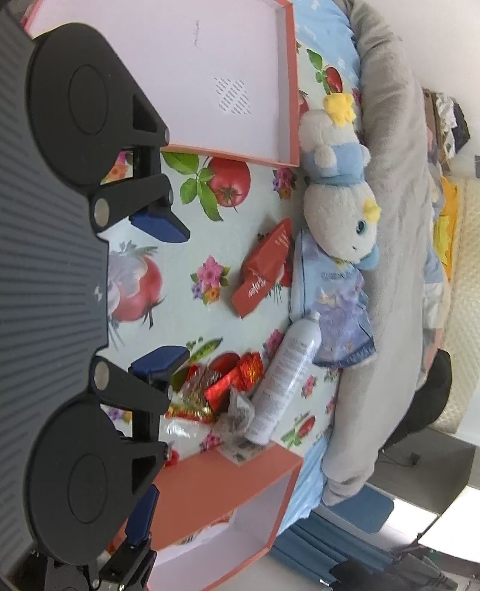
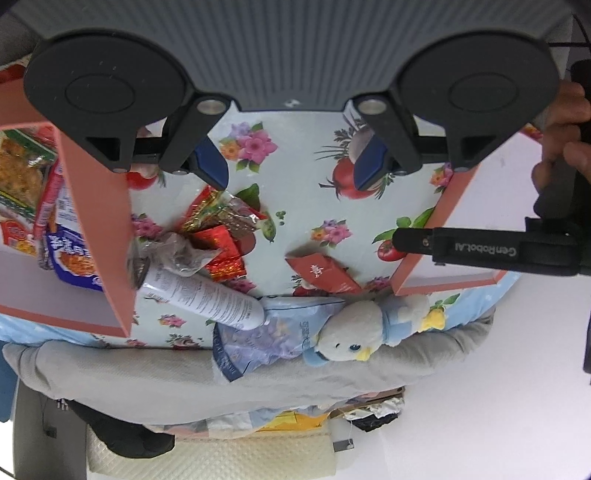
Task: Organize snacks
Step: 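Lower the left tool to the red pack while the right approaches the clear bag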
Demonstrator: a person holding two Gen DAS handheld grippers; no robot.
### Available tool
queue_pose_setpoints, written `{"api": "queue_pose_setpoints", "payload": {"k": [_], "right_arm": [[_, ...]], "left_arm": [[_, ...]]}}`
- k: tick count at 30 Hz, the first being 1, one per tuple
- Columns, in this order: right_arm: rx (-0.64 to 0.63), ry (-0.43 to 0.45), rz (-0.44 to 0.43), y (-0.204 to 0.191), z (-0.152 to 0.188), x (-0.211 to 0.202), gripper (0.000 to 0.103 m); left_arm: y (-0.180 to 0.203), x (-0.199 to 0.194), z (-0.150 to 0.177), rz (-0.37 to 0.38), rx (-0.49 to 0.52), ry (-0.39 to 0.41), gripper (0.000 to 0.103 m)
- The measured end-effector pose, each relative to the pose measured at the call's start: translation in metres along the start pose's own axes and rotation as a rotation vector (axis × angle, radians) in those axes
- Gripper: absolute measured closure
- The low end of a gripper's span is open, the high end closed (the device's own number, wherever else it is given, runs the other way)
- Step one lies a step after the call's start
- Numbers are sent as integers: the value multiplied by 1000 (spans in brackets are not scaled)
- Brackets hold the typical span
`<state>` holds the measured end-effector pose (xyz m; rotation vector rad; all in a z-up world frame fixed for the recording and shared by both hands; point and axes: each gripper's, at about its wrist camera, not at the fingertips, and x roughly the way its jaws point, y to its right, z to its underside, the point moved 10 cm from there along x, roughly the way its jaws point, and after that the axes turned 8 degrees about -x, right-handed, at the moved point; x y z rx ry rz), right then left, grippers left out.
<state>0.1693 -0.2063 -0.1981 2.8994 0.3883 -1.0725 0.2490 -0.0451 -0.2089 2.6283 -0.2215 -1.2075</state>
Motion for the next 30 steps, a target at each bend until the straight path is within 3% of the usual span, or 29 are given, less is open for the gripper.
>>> {"api": "queue_pose_setpoints", "payload": {"k": [9, 16, 23, 30], "right_arm": [[13, -26, 52, 26, -12, 38, 27], [22, -39, 166, 66, -24, 73, 27], [17, -36, 219, 89, -36, 106, 27], [-52, -35, 261, 103, -49, 131, 27]], "left_arm": [[-8, 51, -11, -11, -71, -63, 34], [-9, 101, -25, 1, -126, -109, 34], [-9, 146, -44, 29, -232, -152, 34], [-10, 176, -54, 31, -290, -172, 34]]}}
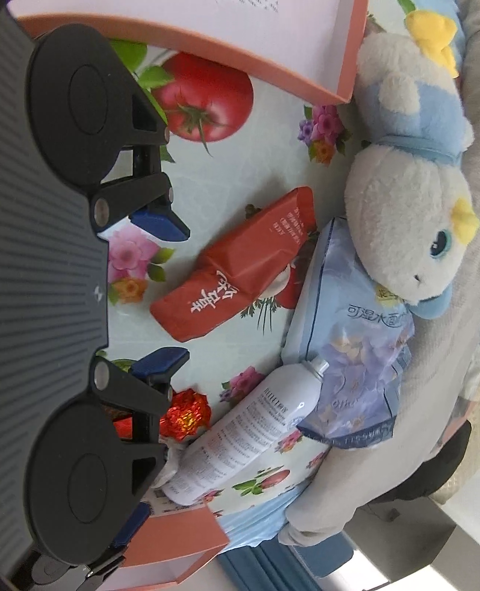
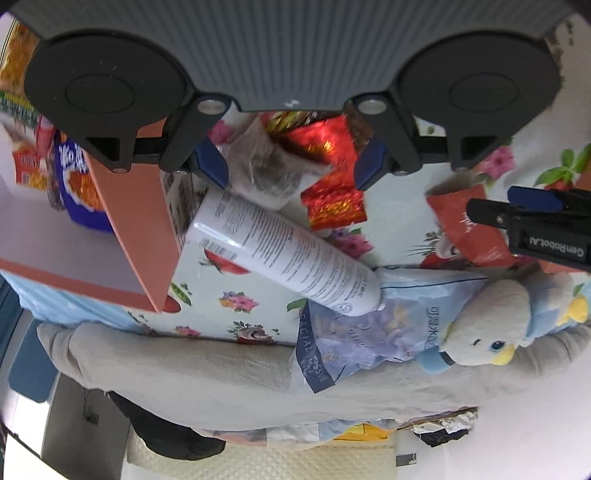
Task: Organize snacks
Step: 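Lower the left tool to the red pack while the right approaches the clear bag, then close the left tool on the red pack while the right grasps the clear bag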
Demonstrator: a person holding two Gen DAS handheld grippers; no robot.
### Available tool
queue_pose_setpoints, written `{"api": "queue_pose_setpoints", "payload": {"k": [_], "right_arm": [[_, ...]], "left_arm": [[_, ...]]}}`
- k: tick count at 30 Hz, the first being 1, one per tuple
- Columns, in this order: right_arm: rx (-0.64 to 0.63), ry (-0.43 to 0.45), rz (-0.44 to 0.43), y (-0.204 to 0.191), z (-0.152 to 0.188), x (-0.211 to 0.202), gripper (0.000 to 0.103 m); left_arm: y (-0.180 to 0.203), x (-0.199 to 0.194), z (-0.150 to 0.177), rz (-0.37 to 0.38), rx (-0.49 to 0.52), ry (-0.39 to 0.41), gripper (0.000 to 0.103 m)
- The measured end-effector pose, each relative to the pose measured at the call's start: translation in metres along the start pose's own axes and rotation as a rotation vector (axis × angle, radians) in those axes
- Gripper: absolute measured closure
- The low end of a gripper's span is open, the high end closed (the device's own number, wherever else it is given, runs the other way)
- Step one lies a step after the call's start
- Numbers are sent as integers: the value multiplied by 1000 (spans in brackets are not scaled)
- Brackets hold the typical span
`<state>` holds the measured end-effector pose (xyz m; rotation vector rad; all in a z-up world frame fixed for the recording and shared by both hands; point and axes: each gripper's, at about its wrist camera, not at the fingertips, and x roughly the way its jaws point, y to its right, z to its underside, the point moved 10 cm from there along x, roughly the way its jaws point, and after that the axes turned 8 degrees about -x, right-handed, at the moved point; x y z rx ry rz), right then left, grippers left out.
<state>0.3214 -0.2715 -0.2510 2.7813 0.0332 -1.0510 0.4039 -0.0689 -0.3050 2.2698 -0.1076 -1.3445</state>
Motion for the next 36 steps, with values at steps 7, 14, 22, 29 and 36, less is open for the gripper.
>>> {"api": "queue_pose_setpoints", "payload": {"k": [7, 14, 22, 29, 36], "right_arm": [[-42, -48, 1, 0, 2, 24, 27], [-74, -52, 32, 1, 4, 32, 27], [-130, -64, 46, -2, 8, 40, 25], [-199, -68, 97, -5, 13, 43, 33], [-239, -64, 129, -4, 15, 43, 45]], "left_arm": [[5, 14, -2, 1, -41, -19, 34], [10, 20, -1, 35, -98, -30, 34], [7, 22, -6, 31, -174, 14, 35], [5, 24, -9, -17, -212, 37, 40], [3, 28, -11, -76, -186, 35, 65]]}}
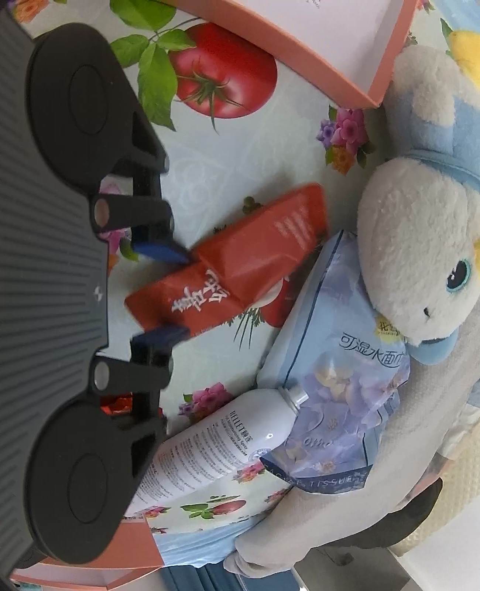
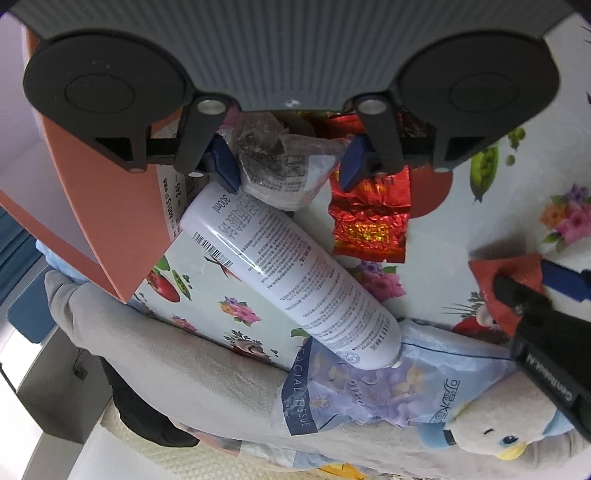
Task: Organize snacks
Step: 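Close the left tool on the red pack while the right grasps the clear bag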
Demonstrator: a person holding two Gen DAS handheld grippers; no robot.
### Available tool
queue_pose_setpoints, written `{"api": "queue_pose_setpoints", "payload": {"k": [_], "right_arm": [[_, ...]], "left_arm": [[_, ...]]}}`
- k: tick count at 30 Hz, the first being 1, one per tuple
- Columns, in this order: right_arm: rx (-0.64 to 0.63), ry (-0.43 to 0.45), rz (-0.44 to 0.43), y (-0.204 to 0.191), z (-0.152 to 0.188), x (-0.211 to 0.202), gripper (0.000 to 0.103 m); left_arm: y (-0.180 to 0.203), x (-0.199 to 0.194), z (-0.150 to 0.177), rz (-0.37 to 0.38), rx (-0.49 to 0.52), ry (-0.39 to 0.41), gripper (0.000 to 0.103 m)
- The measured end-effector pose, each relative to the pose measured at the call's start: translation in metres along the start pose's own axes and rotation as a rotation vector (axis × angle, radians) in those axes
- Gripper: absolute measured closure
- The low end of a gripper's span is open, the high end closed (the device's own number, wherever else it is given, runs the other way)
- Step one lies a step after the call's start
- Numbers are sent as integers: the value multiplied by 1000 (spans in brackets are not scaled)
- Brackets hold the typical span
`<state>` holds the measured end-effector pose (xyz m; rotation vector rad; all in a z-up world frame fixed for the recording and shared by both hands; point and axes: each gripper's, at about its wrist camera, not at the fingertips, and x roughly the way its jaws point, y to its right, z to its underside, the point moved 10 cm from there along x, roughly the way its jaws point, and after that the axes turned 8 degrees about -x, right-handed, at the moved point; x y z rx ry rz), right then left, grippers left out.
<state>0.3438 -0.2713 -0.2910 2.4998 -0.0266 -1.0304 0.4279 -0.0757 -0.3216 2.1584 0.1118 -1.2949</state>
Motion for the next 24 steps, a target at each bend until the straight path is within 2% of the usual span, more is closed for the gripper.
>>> {"api": "queue_pose_setpoints", "payload": {"k": [7, 13, 21, 24], "right_arm": [[13, -7, -3, 3, 2, -5, 51], [-14, 1, 9, 0, 2, -18, 52], [-11, 30, 15, -3, 4, -48, 52], [-3, 42, 15, -3, 7, -62, 52]], "left_arm": [[-2, -3, 0, 12, 17, 12, 74], [-8, -15, 2, 22, 43, 22, 79], [-11, -39, 25, 37, 128, 17, 87], [-13, -51, 37, 43, 145, 25, 97]]}}
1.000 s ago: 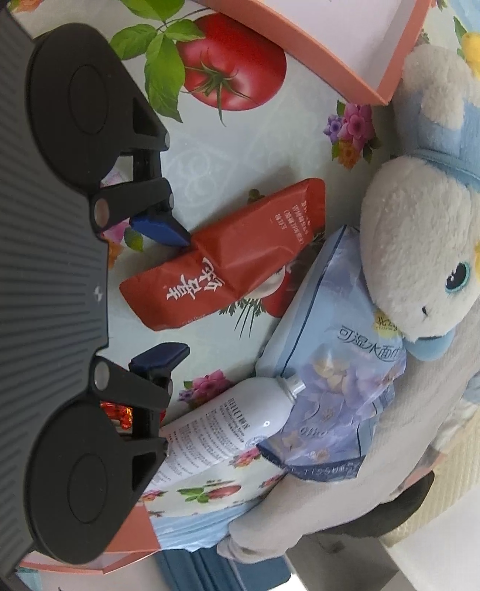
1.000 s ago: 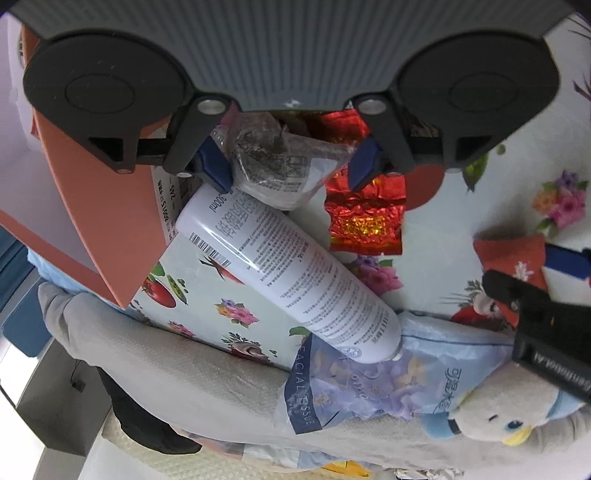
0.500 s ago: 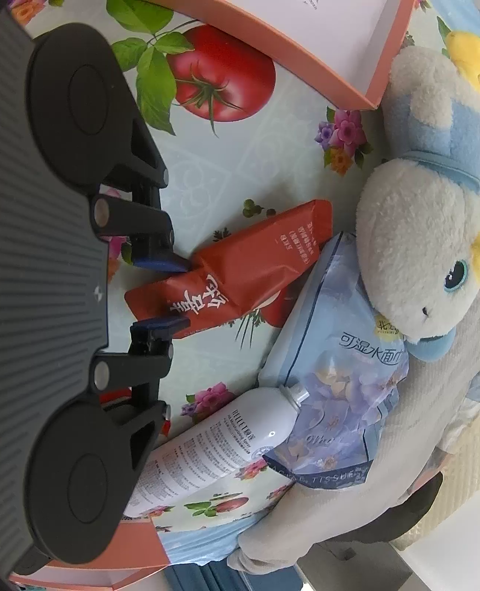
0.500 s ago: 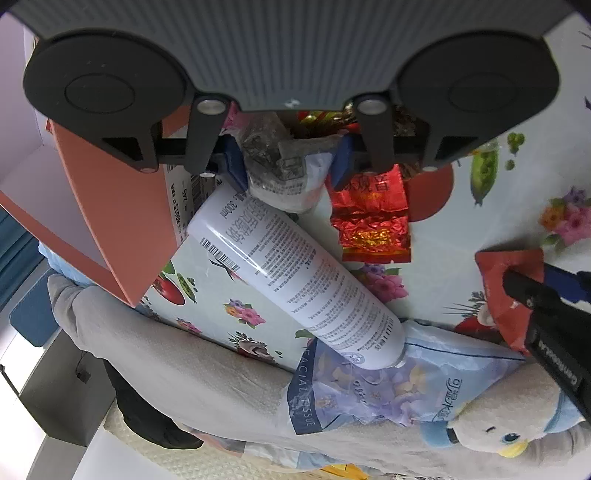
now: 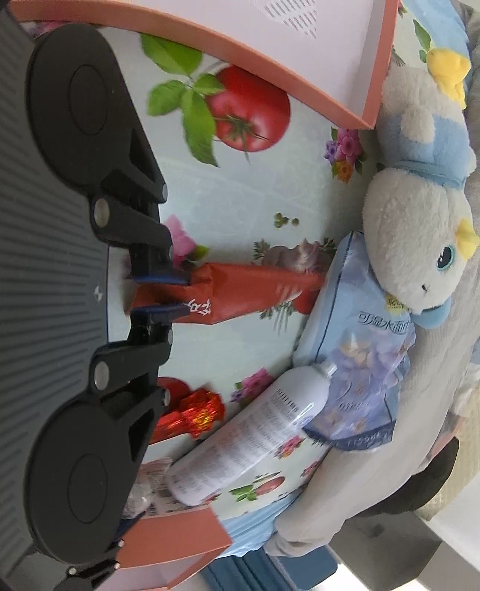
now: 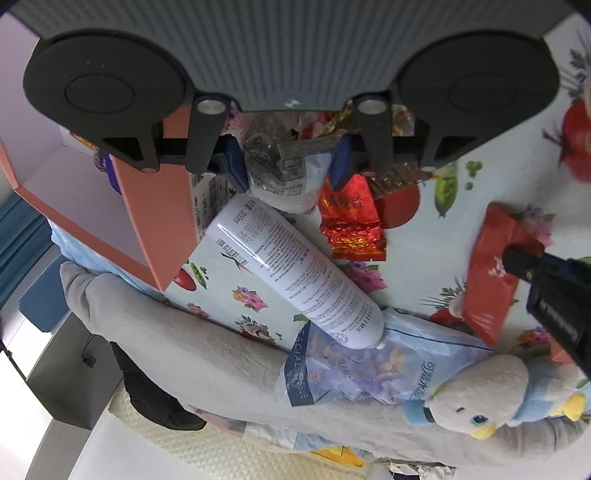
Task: Organize snacks
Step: 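Close the left tool on the red pack while the right grasps the clear bag, then lift the red pack and clear bag and carry both toward the orange box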
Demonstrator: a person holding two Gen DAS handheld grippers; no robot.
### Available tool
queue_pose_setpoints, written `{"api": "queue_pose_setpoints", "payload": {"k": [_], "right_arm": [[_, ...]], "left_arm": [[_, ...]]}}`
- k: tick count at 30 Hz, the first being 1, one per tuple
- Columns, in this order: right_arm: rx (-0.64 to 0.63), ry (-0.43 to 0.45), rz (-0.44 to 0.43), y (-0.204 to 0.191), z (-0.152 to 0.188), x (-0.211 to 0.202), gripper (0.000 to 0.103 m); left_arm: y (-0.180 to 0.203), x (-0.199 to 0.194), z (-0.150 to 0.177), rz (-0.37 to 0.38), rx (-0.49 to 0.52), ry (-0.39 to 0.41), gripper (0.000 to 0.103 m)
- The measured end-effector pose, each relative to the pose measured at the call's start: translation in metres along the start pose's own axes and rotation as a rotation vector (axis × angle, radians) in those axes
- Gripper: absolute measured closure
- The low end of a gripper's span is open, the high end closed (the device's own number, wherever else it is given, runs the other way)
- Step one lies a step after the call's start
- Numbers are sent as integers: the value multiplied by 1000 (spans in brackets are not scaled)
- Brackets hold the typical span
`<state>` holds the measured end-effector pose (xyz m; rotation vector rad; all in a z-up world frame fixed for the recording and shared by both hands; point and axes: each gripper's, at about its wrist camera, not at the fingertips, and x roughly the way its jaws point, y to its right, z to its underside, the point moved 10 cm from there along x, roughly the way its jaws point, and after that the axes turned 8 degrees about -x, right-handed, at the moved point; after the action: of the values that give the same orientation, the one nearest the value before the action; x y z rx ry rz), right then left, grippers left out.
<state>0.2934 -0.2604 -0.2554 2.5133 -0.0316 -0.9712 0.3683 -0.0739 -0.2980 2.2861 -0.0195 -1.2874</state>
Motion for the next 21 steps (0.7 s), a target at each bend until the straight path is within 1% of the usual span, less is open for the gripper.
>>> {"api": "queue_pose_setpoints", "payload": {"k": [2, 5, 13, 17, 21], "right_arm": [[20, 6, -12, 0, 2, -9, 52], [58, 11, -46, 0, 6, -22, 52], [133, 16, -130, -12, 27, -55, 52], [154, 1, -165, -20, 40, -68, 52], [194, -16, -214, -27, 49, -80, 52]], "left_arm": [[1, -10, 6, 6, 16, 7, 100], [0, -25, 15, 4, 50, 23, 102], [-19, -60, 48, -2, 93, 20, 102], [-32, -74, 68, -1, 100, 11, 102], [-39, -88, 79, -6, 119, 14, 102]]}}
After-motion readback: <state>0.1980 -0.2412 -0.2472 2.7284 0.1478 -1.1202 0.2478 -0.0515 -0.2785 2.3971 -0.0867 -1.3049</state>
